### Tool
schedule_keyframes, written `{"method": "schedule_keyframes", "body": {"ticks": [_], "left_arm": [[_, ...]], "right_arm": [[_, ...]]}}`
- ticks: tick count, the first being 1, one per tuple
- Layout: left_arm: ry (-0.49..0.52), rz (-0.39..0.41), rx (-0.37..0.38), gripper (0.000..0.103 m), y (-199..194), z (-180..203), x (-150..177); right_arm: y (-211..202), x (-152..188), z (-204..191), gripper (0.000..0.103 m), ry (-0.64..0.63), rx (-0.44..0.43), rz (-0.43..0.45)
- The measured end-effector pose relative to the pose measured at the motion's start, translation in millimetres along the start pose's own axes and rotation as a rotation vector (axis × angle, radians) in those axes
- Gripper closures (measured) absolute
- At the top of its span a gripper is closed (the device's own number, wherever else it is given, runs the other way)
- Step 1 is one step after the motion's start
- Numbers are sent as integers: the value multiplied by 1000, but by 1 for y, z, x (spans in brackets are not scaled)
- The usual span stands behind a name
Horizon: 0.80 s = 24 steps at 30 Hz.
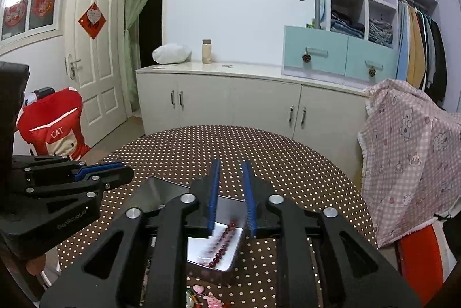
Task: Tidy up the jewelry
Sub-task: 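Carry both bracelets over the grey box and open both grippers to drop them, then withdraw both grippers from the box back toward the jewelry pile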
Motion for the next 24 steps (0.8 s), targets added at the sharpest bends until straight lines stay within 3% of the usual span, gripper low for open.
{"method": "schedule_keyframes", "body": {"ticks": [2, 6, 13, 24], "left_arm": [[-14, 29, 25, 26, -4, -1, -1], [-10, 73, 17, 26, -12, -1, 0], [-16, 52, 12, 26, -13, -3, 2], [-27, 33, -2, 26, -16, -8, 9]], "right_arm": [[0, 3, 2, 73, 5, 6, -6], [-1, 9, 2, 69, -3, 14, -21], [-6, 11, -2, 60, -10, 14, -23], [-13, 14, -5, 58, -9, 20, -26]]}}
Point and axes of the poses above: each gripper's, at about its wrist camera, not at the fingertips, and y roughly the way its jaws point, z to its right, x to its underside, the point moved 7 cm from there along y, roughly the way its jaws point, and after that the axes turned 6 degrees about -z, right-handed, at the moved point
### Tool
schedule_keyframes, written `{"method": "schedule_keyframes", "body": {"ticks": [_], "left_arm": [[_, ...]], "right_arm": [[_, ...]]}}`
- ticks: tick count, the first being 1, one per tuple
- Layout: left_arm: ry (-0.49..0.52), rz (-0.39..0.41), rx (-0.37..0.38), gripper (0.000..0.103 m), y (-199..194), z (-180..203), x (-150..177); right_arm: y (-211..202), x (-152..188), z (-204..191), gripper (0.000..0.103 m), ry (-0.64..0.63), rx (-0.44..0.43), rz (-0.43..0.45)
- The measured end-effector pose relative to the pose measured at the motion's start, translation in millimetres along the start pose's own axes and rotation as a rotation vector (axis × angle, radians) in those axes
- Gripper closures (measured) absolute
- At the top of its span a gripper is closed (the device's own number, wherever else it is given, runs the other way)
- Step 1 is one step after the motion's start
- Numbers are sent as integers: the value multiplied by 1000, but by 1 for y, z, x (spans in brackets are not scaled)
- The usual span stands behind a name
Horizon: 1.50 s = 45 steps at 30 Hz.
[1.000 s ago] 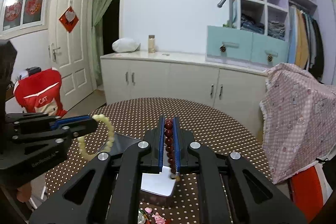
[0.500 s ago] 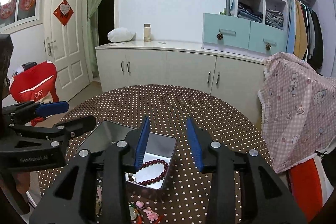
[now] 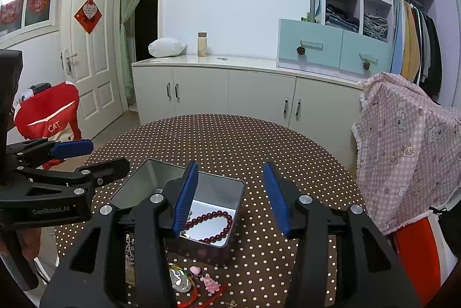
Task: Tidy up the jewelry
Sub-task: 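Withdraw both grippers from the box back toward the jewelry pile, then grasp the pink charm with red tassel from the pile with the right gripper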
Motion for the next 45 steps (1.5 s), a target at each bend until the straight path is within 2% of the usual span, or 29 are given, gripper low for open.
{"method": "schedule_keyframes", "body": {"ticks": [13, 17, 28, 39, 45], "left_arm": [[-32, -24, -49, 25, -14, -28, 29], [-45, -36, -49, 25, -16, -36, 39], [-29, -63, -56, 24, -15, -48, 70], [-63, -111, -45, 21, -4, -63, 96], [-83, -137, -45, 21, 2, -71, 105]], "right_arm": [[-9, 24, -17, 58, -3, -55, -27], [-3, 38, -32, 58, -20, -105, -66], [20, 72, -67, 58, -72, -165, -170], [40, 87, -83, 74, -96, -195, -241], [48, 88, -87, 76, -99, -193, -255]]}}
Point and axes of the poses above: each gripper's, at about its wrist camera, not at the fingertips, and y roughly the way its jaws point, z to its right, x to its underside, the point moved 7 cm from there along y, roughly the way its jaws point, and after that the axes turned 6 degrees about -z, right-handed, at the moved point
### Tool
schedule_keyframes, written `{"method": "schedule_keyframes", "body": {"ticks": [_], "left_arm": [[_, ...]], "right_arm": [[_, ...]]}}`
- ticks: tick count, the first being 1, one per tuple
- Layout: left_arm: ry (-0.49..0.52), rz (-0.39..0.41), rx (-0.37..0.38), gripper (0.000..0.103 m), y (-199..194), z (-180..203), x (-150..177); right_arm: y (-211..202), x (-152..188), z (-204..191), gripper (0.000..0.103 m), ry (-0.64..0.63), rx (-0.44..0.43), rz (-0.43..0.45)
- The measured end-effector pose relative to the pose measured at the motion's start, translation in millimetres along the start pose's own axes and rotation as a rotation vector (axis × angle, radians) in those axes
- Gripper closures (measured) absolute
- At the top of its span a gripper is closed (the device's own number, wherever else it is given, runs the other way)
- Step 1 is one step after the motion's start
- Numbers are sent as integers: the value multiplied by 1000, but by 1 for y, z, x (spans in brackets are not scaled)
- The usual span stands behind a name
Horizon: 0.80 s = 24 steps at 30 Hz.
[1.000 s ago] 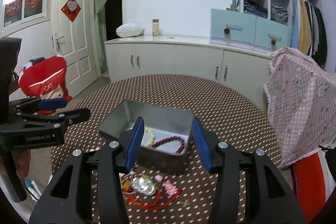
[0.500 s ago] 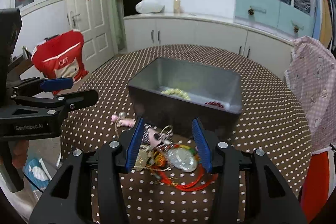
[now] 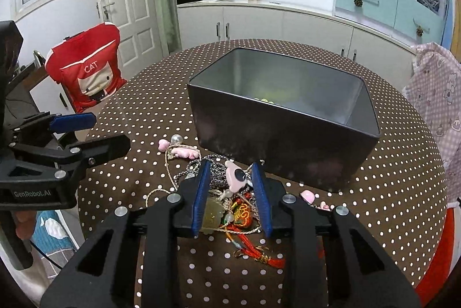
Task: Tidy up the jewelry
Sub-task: 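Grasp the pink charm with red tassel from the pile with the right gripper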
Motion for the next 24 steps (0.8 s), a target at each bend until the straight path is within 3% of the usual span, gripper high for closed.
{"method": "schedule_keyframes", "body": {"ticks": [5, 8, 15, 24], "left_arm": [[5, -12, 11, 21, 3, 1, 2], [8, -22, 18, 21, 6, 1, 4], [4, -26, 27, 21, 8, -2, 4], [25, -17, 58, 21, 6, 12, 2]], "right_arm": [[7, 1, 7, 93, 39, 0, -23], [5, 3, 13, 97, 85, -45, -23], [-10, -1, 15, 97, 119, -62, 7], [-56, -24, 18, 97, 107, -65, 136]]}}
Point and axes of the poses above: each gripper's, at about its wrist camera, not at the fingertips, and y roughly the way its jaws point, z to its right, x to its underside, the point moved 7 cm from there along y, roughly the way its jaws point, and after that the axes turned 6 degrees about -z, right-handed, at the moved point
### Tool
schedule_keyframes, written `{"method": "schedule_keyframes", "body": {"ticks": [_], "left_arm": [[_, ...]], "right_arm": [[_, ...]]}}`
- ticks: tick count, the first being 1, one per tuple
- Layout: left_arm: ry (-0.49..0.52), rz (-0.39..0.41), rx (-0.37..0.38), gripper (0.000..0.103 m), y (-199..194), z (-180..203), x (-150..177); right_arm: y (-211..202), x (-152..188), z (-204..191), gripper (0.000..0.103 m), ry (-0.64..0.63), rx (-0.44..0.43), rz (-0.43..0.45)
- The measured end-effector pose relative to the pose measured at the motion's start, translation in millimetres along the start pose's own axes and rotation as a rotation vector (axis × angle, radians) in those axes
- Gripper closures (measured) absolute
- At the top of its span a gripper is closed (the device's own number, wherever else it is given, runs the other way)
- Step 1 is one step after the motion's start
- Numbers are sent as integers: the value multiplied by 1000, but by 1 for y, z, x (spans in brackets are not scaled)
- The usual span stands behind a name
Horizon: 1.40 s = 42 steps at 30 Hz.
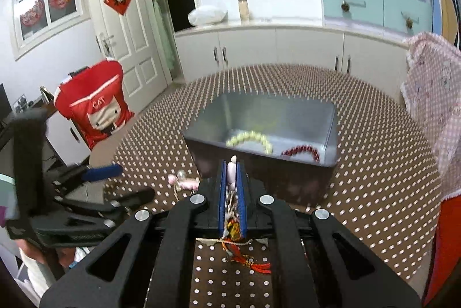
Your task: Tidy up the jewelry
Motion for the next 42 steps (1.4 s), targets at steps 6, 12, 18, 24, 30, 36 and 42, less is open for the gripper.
{"method": "schedule_keyframes", "body": {"ticks": [6, 12, 18, 24, 30, 36, 42], "left_arm": [[39, 8, 91, 22, -1, 23, 0], [141, 28, 194, 39, 0, 59, 2], [194, -28, 191, 71, 16, 81, 5], [157, -48, 180, 98, 18, 80, 3], [138, 2, 172, 100, -2, 71, -13], [133, 57, 164, 101, -24, 70, -34], [188, 138, 166, 100, -51, 78, -55]], "right_arm": [[-34, -12, 13, 97, 9, 44, 91], [-39, -2, 32, 97, 50, 86, 99], [-39, 8, 46, 97, 87, 85, 86], [-43, 12, 55, 97, 115, 83, 88], [-49, 13, 59, 97, 127, 83, 101], [-57, 6, 61, 97, 117, 92, 123], [-65, -2, 61, 97, 99, 101, 146]]}}
Point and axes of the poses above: each gripper's, at about its wrist camera, not at the fingertips, and y roughly the way its jaws point, z to its right, x to its underside, the point moved 7 cm from there along y, roughly the way its jaws point, and after that the axes turned 6 degrees about -z, right-handed, at the moved point
